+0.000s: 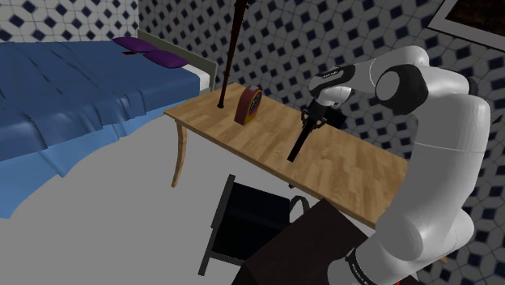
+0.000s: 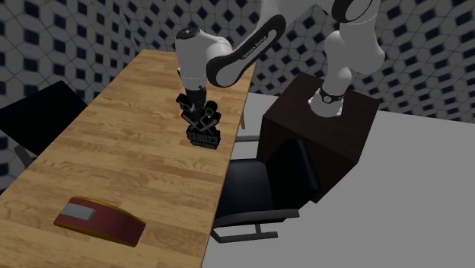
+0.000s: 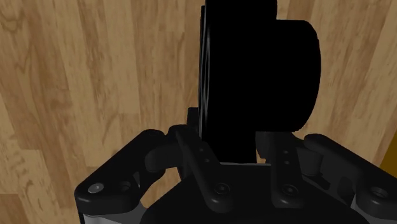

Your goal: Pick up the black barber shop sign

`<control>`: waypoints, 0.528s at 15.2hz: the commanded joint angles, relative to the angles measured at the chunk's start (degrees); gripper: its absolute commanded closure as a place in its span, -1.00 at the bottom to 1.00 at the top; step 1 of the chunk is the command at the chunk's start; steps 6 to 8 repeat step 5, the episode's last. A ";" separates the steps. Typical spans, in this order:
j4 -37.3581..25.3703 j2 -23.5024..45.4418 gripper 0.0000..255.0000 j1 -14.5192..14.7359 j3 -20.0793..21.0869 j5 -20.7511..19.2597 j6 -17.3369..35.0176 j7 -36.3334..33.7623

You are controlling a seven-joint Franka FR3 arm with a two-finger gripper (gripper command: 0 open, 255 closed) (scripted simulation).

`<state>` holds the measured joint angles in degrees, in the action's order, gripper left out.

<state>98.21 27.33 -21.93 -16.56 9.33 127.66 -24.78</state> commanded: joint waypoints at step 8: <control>-1.04 -1.77 1.00 0.17 -0.38 -0.64 -2.65 -0.33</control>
